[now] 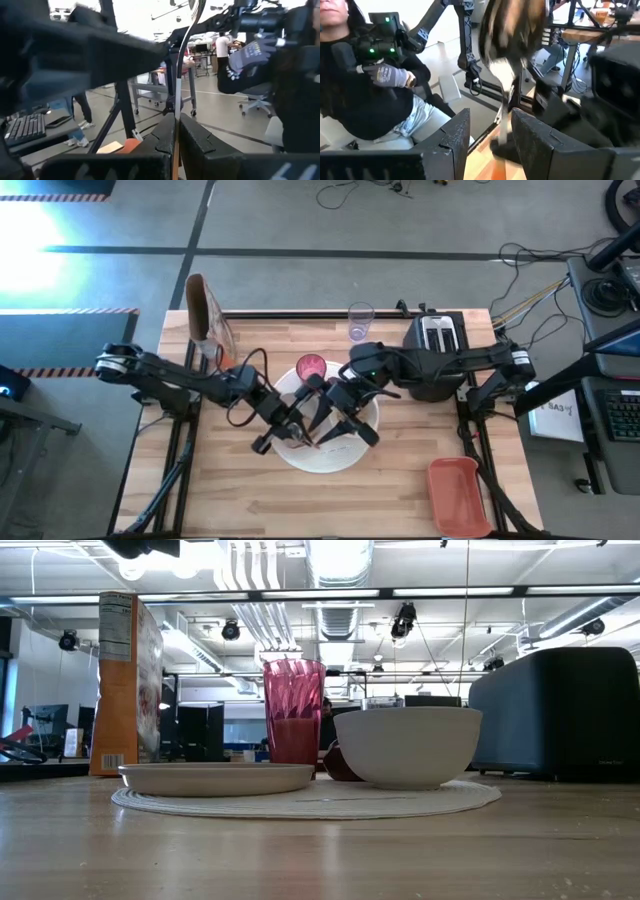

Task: Arrange a breakfast setting
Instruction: Put the orange spoon on the table to the right side of the white bowl

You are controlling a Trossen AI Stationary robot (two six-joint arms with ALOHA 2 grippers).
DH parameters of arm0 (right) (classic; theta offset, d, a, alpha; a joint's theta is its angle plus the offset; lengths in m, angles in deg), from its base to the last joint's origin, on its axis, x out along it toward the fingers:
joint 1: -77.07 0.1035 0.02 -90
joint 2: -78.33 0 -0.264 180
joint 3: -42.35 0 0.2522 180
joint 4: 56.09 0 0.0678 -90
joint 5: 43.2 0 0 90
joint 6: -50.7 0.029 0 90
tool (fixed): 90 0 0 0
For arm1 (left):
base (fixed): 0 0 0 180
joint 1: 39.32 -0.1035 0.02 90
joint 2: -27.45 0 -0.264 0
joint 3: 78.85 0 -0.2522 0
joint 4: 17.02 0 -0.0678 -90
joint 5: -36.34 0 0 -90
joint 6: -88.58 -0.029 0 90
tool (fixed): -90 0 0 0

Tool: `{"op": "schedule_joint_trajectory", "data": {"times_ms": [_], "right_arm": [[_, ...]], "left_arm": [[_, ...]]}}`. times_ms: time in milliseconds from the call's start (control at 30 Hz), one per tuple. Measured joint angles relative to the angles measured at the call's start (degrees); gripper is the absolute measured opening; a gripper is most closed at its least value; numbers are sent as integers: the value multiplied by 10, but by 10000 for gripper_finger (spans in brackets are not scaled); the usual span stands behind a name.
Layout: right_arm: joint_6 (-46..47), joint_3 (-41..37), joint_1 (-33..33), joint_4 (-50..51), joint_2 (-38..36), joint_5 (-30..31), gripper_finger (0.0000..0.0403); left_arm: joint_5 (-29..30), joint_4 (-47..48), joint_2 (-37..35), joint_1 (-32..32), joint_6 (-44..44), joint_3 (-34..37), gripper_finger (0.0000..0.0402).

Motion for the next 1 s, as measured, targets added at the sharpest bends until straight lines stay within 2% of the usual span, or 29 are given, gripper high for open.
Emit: {"op": "schedule_joint_trajectory", "data": {"times_ms": [200, 333, 1000], "right_arm": [[7, 0, 3, 5, -2, -1, 125], [8, 1, 6, 8, -3, -4, 123], [14, 1, 5, 3, -2, 6, 121]], "left_arm": [[-3, -2, 30, -4, 1, -27, 0], [-32, 4, 41, -6, 4, -44, 0], [-30, 9, 60, -15, 16, -80, 0]]}}
